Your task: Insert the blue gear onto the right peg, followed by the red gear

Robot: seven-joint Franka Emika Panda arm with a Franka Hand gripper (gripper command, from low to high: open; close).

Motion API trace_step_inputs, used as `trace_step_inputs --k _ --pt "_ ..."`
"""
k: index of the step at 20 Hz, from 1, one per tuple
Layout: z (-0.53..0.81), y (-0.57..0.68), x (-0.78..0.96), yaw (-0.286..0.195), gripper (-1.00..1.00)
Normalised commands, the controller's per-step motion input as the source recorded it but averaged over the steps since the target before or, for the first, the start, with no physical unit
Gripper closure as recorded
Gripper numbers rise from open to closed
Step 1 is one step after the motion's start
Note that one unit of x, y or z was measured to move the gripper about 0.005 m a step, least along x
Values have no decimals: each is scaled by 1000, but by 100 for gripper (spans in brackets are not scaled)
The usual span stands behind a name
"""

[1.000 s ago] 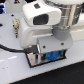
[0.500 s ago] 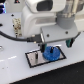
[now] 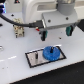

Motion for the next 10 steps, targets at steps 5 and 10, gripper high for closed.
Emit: trace_step_inputs --k 5,10 --pt "-56 53 -770 0 -100" --pt "-167 5 -678 0 -100"
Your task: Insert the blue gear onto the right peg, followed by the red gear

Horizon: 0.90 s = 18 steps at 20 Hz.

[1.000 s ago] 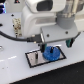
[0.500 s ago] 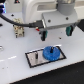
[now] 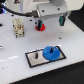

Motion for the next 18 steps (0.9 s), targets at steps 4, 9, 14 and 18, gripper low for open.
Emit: trace_step_inputs --k 4,9,14,18 --pt "-198 5 -635 0 -100" --pt "-258 18 -534 0 -100" --pt "-336 1 -403 0 -100" --pt "-373 1 -357 0 -100"
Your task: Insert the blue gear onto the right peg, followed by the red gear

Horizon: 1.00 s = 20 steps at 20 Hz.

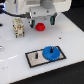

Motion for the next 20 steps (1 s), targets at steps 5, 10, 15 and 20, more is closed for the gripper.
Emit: trace_step_inputs --k 5,10,15,20 --pt "-354 2 -311 0 -100" --pt "-283 -2 -177 0 -100" --pt "4 40 -22 0 100" --pt "-171 -4 -155 0 100"
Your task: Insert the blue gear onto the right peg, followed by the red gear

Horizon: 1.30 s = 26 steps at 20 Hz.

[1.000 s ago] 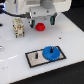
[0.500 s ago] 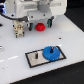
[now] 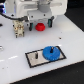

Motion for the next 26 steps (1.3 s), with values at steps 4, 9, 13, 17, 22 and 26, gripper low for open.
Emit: trace_step_inputs --k 4,9,13,17,22,26 --pt "-194 5 -236 0 100" --pt "-3 37 -79 0 100" --pt "363 -14 116 0 100" --pt "448 -101 276 0 100" --pt "427 -126 475 0 100" --pt "448 -75 565 0 100"
